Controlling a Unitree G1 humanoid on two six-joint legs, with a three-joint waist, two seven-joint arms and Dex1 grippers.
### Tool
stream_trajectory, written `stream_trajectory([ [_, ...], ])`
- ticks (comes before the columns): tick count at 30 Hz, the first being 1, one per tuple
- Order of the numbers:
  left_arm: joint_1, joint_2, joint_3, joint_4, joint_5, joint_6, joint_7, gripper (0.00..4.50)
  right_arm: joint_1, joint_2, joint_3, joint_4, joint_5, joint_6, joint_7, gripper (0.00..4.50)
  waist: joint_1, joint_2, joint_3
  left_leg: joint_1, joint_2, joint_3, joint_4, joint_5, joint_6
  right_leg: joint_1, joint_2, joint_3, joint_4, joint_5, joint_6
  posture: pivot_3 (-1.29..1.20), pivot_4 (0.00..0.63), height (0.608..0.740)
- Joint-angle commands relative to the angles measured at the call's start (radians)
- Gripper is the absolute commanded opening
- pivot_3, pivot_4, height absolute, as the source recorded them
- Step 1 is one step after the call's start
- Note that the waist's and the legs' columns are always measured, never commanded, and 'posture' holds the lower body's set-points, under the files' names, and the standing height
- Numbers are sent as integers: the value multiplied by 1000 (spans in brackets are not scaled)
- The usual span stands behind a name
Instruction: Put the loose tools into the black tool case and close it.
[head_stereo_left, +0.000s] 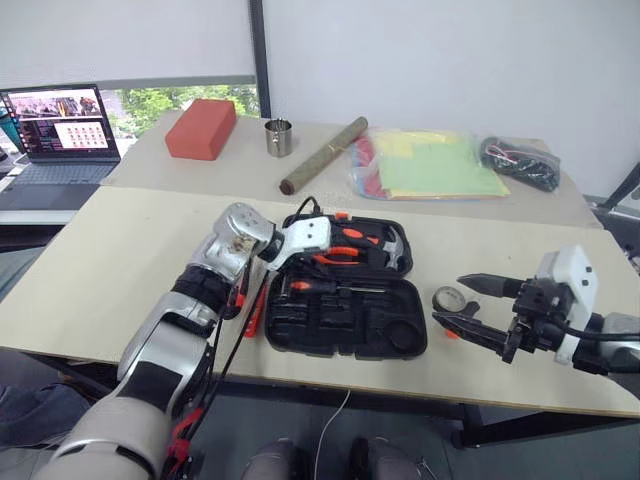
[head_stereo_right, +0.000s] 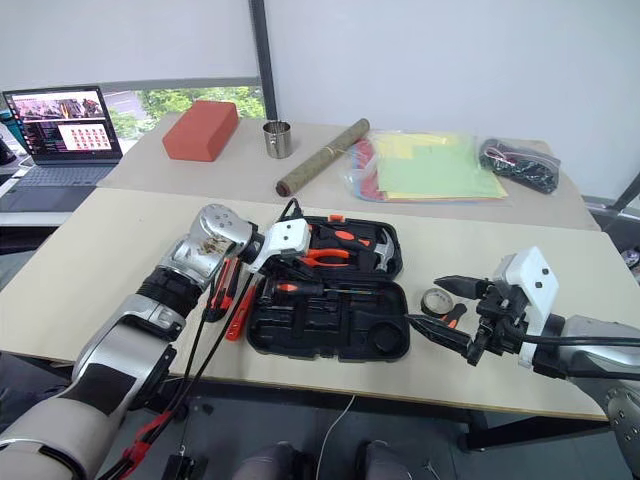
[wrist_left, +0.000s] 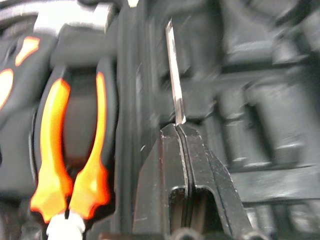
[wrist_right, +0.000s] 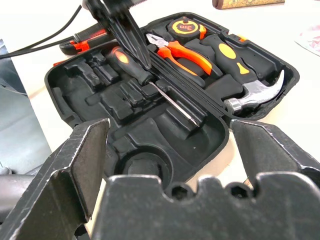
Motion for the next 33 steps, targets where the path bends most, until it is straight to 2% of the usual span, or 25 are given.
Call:
stream_trajectory([
  [1,-42,38,173,-145,-198,189,-24,59,42,28,-98,-39,-14,49,-118,4500,-1,0,0,0,0,0,0,0,0,0,0,0,0,0,0,0,150,737],
  [3,-5,76,235,-246,-280,283,-38,59,78,69,-148,-70,1,93,-208,4500,-4,0,0,0,0,0,0,0,0,0,0,0,0,0,0,0,150,737],
  [4,21,98,248,-296,-307,314,-49,548,99,91,-168,-88,10,117,-246,4500,-5,1,0,0,0,-1,0,0,0,0,0,0,0,0,0,0,150,737],
  [6,78,154,246,-386,-352,379,-96,1153,146,144,-186,-135,17,156,-327,4500,-9,3,-1,3,0,-1,0,0,-1,2,0,0,0,-1,0,0,150,737],
  [8,145,223,232,-493,-437,469,-148,1832,167,229,-162,-179,19,204,-456,4500,-15,4,-2,10,0,0,-3,0,-1,8,0,1,0,-3,-1,0,150,737],
  [9,166,245,228,-533,-472,503,-159,2297,161,265,-145,-190,15,222,-511,4500,-19,4,-2,12,0,0,-5,-1,-3,9,0,1,0,-6,4,0,150,737],
  [10,179,257,226,-560,-493,526,-163,2643,155,288,-135,-198,13,236,-547,4500,-23,5,-2,13,0,0,-6,-3,-10,9,0,2,0,-7,5,0,150,737],
  [15,202,264,205,-615,-510,527,-155,4300,56,405,-30,-160,-62,277,-727,4500,-25,5,-2,13,-2,0,-6,-3,-13,8,-1,4,2,-7,6,0,150,737],
  [16,203,263,199,-617,-506,518,-150,4461,40,416,-6,-150,-75,281,-743,4500,-26,6,-2,13,-2,0,-6,-3,-13,8,-1,5,2,-7,7,0,150,737],
  [25,190,246,157,-592,-472,452,-105,4461,-66,481,156,1,-219,295,-823,4500,-32,6,-2,15,-2,2,-14,4,-9,6,3,6,3,-10,1,0,150,737],
  [30,191,250,146,-593,-470,437,-97,4461,-90,547,171,49,-287,315,-888,4500,-34,6,-2,16,-2,1,-17,5,-11,6,3,6,2,-11,0,0,150,737],
  [33,197,260,151,-604,-473,441,-92,4500,-73,611,169,19,-320,341,-944,3697,-34,6,-2,16,-2,1,-17,5,-13,6,3,6,3,-11,0,0,150,737],
])
